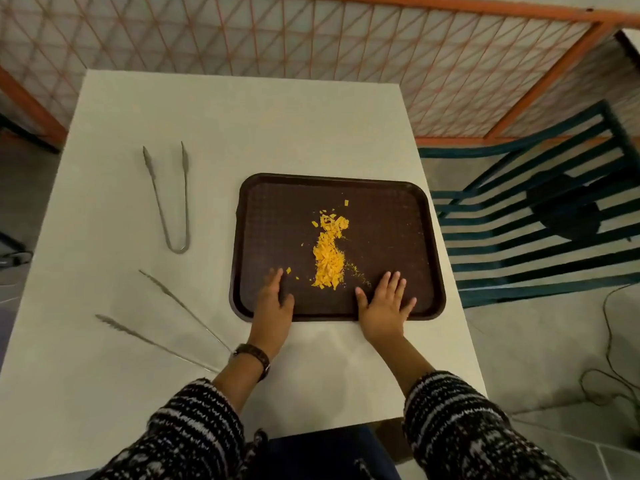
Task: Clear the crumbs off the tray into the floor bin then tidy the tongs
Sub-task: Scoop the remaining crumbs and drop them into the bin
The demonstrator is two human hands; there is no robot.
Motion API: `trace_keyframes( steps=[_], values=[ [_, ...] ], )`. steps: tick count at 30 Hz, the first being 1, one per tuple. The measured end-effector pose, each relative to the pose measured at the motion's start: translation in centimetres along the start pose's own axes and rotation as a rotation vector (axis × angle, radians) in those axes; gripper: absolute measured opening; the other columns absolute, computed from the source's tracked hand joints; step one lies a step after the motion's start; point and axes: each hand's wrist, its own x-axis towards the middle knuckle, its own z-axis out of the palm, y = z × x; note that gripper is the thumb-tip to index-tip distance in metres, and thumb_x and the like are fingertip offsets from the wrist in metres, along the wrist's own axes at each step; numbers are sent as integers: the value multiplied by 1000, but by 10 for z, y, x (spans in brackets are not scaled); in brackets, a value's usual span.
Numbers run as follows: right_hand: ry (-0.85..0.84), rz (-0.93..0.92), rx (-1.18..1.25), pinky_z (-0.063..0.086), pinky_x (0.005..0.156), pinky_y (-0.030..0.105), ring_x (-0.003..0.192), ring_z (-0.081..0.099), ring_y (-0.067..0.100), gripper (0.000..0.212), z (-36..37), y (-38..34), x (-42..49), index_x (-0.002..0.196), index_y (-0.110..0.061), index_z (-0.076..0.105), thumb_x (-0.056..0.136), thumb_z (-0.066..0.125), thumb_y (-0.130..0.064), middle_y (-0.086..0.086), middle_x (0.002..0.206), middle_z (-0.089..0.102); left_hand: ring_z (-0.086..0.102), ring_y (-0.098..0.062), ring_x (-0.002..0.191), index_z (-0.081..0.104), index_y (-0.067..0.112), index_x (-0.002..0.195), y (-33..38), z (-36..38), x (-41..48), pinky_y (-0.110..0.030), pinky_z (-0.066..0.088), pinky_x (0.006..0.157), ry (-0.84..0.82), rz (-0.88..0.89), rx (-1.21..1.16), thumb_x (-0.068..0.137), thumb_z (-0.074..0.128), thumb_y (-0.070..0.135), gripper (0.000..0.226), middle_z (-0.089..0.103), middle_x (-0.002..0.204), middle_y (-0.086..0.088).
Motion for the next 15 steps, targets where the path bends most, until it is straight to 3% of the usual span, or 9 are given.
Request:
trace_keyframes(
  steps=[3, 6, 8, 11, 15],
  values=[
    [87, 65, 50, -2, 116, 52, 146, -4, 34, 94, 13, -27, 8, 149, -4, 1, 82, 3, -71, 22, 157, -2, -1, -19, 147, 9, 15, 149, -17, 4, 3, -44, 7, 120, -58, 68, 174, 94, 46, 13, 66, 4, 159, -4],
    [75, -36, 171, -7, 116, 46, 146, -6, 34, 110, 23, -53, 10, 148, -2, 1, 70, -16, -77, 21, 157, -3, -8, -19, 146, -2, 10, 148, -23, 10, 3, -38, -5, 120, -83, 120, 337, 94, 45, 18, 72, -3, 159, -8],
    [0, -191, 251, -13, 115, 38, 145, -13, 25, 96, 25, -66, 7, 148, -3, -4, 81, -3, -72, 15, 158, -8, -7, -19, 146, -1, 8, 148, -21, 13, 4, -35, -8, 119, -67, 110, 369, 94, 45, 18, 72, -2, 158, -11],
    [-87, -349, 419, -12, 117, 29, 141, -19, 9, 75, 18, -70, -1, 148, -6, -6, 97, 26, -50, 7, 159, -10, -6, -21, 146, -2, 7, 148, -20, 14, 4, -35, -6, 119, -59, 88, 395, 94, 45, 19, 73, -2, 158, -11],
    [-43, -381, 496, -9, 118, 29, 141, -17, 3, 80, 0, -40, -4, 149, -13, -3, 91, 19, -63, -5, 158, -6, -9, -23, 146, -5, 8, 148, -9, 18, 9, -30, -7, 115, 31, 27, 345, 95, 45, 25, 75, -6, 158, -11]
  ],
)
